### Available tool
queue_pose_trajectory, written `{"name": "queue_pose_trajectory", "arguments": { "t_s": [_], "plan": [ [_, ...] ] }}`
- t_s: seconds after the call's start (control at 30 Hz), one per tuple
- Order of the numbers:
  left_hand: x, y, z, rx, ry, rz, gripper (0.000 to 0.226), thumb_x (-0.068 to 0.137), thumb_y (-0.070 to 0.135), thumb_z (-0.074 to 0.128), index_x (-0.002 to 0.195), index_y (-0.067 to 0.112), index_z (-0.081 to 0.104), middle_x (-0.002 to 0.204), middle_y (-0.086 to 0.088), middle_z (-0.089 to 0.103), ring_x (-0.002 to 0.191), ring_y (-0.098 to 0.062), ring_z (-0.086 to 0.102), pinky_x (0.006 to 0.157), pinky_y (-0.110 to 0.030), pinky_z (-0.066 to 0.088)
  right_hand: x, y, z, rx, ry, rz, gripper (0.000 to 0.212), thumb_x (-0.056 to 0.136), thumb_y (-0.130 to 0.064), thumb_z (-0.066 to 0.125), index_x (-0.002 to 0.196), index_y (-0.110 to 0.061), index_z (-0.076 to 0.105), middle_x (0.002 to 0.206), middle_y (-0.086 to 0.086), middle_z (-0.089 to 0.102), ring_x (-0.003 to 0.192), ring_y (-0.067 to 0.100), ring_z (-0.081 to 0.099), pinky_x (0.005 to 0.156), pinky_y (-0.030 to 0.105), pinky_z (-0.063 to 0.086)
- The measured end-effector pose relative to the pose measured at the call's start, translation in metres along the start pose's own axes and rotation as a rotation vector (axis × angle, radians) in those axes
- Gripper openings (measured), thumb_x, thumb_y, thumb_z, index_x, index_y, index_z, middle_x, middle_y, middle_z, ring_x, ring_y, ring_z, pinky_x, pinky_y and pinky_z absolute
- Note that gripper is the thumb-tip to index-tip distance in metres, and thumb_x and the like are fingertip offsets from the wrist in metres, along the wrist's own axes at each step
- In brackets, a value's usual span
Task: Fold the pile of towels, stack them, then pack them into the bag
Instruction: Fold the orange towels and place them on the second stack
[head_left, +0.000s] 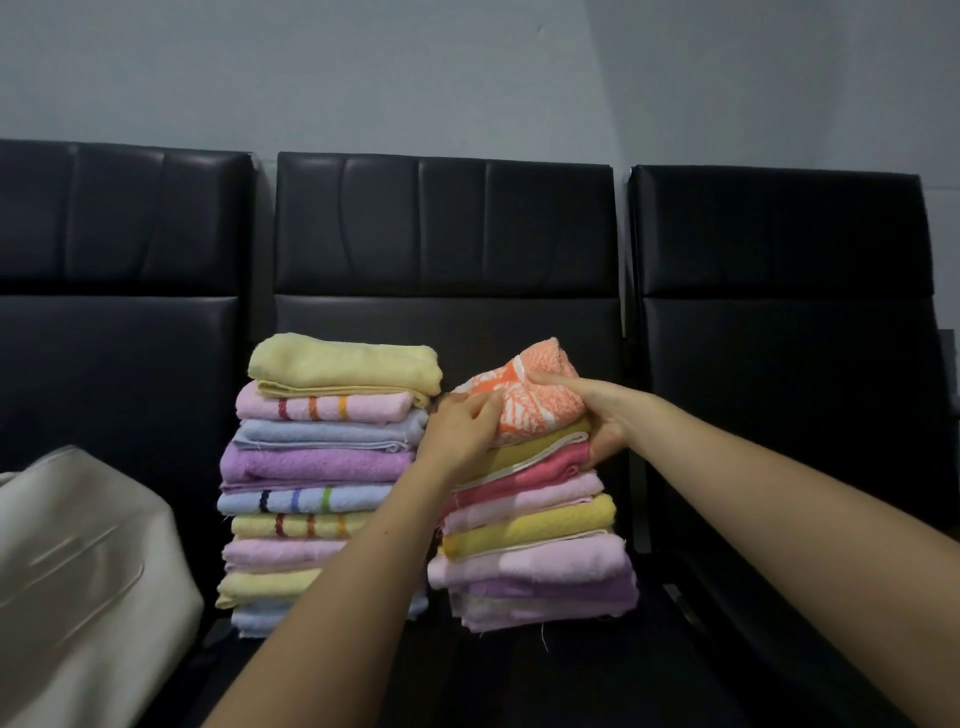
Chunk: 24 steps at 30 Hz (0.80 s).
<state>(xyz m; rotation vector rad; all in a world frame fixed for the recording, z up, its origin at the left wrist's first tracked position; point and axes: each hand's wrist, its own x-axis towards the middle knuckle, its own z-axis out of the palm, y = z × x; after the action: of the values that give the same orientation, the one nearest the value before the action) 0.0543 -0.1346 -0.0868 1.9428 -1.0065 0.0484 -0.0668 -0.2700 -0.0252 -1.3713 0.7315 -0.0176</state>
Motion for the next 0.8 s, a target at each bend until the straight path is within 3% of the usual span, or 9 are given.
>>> {"name": "queue_pose_trajectory", "arguments": {
  "t_s": [0.27,0.4,0.53,0.6,0.7,0.8],
  "plan": [
    [-0.012,0.008,0.0,0.134,-0.042,-0.011,0.045,0.103,0.046,0.028,0.142,0.037,0.047,0.151,-0.008,0.032,0.139,-0.027,0.027,0.117,-0.047,0.022,0.009,0.028,0.003,0.13,0.072,-0.137,0.051,0.076,-0.034,0.078,0.116,-0.007,0.062,0.108,0.022,0.069,0.101,0.038,0.066,0.095,0.05,0.051],
    [-0.021,0.018,-0.01,0.215,-0.1,0.009,0.043,0.105,0.04,0.023,0.145,0.043,0.036,0.155,-0.009,0.025,0.144,-0.027,0.017,0.119,-0.045,0.014,0.01,0.037,0.01,0.179,0.133,-0.259,0.057,0.077,-0.032,0.077,0.126,-0.01,0.059,0.107,0.019,0.07,0.097,0.036,0.068,0.088,0.047,0.055],
    [-0.033,0.048,-0.041,0.191,-0.121,0.074,0.052,0.102,0.043,0.03,0.15,0.022,0.033,0.157,-0.007,0.028,0.145,-0.025,0.022,0.119,-0.033,0.013,-0.016,0.024,0.021,0.261,0.199,-0.403,0.058,0.077,-0.021,0.077,0.129,-0.006,0.057,0.105,0.02,0.07,0.087,0.033,0.07,0.063,0.036,0.057],
    [-0.041,0.061,-0.061,0.073,-0.094,0.059,0.064,0.095,0.05,0.038,0.149,0.016,0.036,0.154,-0.011,0.032,0.142,-0.026,0.029,0.118,-0.04,0.021,-0.036,0.011,0.026,0.277,0.209,-0.476,0.057,0.077,-0.018,0.076,0.129,-0.005,0.057,0.107,0.019,0.069,0.087,0.031,0.07,0.063,0.034,0.058],
    [-0.06,0.079,-0.093,-0.135,-0.004,0.054,0.05,0.102,0.03,0.044,0.148,0.012,0.038,0.15,-0.007,0.039,0.137,-0.021,0.038,0.109,-0.035,0.036,-0.072,-0.013,0.031,0.264,0.242,-0.59,0.056,0.077,-0.015,0.075,0.129,-0.004,0.057,0.11,0.018,0.068,0.09,0.03,0.07,0.064,0.033,0.058],
    [-0.08,0.093,-0.12,-0.298,0.005,-0.051,0.036,0.105,0.027,0.038,0.14,0.022,0.042,0.135,0.01,0.046,0.119,-0.012,0.046,0.081,-0.025,0.044,-0.112,-0.033,0.033,0.249,0.233,-0.656,0.058,0.072,-0.017,0.078,0.125,-0.007,0.059,0.106,0.017,0.07,0.088,0.031,0.071,0.07,0.04,0.059]
  ]
}}
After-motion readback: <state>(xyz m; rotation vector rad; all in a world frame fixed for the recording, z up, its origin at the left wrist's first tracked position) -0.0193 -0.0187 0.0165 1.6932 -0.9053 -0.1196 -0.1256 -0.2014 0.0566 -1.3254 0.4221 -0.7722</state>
